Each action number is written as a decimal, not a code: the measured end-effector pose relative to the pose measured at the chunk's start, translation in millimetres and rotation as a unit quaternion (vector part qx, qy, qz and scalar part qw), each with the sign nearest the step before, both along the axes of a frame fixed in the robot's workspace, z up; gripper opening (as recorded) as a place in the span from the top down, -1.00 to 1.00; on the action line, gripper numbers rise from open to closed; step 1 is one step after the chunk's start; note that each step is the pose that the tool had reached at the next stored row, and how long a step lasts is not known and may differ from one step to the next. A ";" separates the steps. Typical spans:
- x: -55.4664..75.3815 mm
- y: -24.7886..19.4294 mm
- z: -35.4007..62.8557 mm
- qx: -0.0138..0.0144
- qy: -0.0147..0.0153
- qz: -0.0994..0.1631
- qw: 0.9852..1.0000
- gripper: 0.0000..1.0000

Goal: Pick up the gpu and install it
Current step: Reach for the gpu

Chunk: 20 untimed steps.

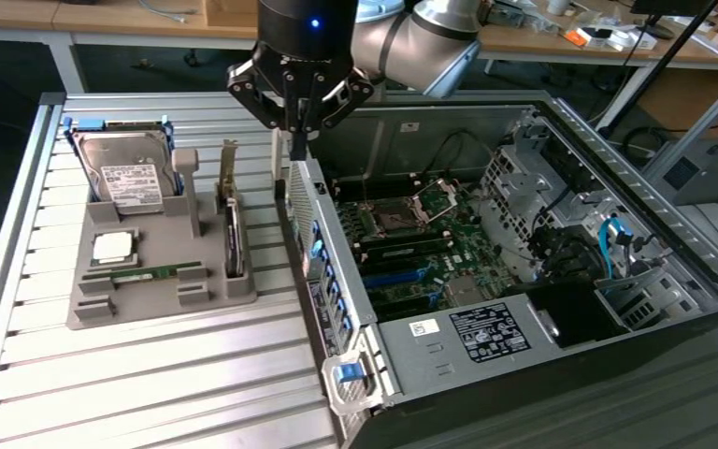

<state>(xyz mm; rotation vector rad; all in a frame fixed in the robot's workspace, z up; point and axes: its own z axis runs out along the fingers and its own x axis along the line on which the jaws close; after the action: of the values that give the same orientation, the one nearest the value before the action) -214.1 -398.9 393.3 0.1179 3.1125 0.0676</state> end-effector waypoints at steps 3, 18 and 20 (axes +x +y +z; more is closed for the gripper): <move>-0.8 0.0 0.0 0.000 0.000 0.000 1.000 0.79; -6.2 0.0 0.0 0.000 0.000 0.000 1.000 0.79; -6.8 0.0 0.0 0.000 0.000 0.000 1.000 0.79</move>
<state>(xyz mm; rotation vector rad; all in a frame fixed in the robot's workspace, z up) -220.9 -398.9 393.3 0.1181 3.1125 0.0676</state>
